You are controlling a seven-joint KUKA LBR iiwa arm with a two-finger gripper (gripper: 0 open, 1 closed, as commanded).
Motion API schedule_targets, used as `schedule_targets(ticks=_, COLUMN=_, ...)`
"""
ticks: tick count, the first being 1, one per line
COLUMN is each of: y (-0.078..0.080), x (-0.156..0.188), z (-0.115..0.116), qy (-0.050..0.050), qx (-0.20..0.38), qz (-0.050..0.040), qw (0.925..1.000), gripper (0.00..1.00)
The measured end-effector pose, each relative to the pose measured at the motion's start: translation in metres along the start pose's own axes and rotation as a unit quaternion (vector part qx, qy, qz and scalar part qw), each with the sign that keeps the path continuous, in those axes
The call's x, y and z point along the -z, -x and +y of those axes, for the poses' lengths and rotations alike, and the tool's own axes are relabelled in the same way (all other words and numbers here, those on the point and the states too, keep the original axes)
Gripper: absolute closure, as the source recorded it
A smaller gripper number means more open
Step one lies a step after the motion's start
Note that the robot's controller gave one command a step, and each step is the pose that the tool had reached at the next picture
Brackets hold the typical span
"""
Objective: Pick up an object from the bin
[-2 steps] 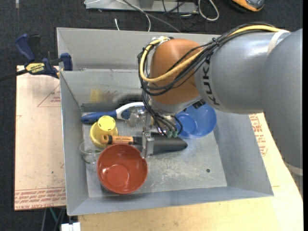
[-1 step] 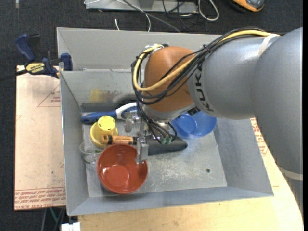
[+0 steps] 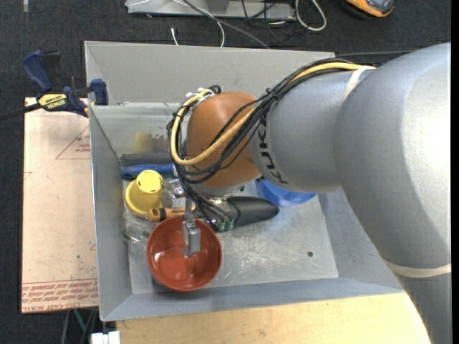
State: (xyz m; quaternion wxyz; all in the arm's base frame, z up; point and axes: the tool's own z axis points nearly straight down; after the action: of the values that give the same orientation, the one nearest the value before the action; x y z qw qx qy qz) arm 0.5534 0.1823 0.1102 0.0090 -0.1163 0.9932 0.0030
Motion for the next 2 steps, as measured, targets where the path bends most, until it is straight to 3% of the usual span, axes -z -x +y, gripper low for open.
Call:
schedule_targets(ticks=1, y=-0.0001, x=0.0092, z=-0.0127, qy=-0.001, qx=0.006, qz=0.0062, qw=1.0, gripper=1.0)
schedule_targets(ticks=2, y=-0.0001, x=0.0092, z=-0.0128, qy=0.0, qx=0.005, qz=0.0062, qw=1.0, gripper=1.0)
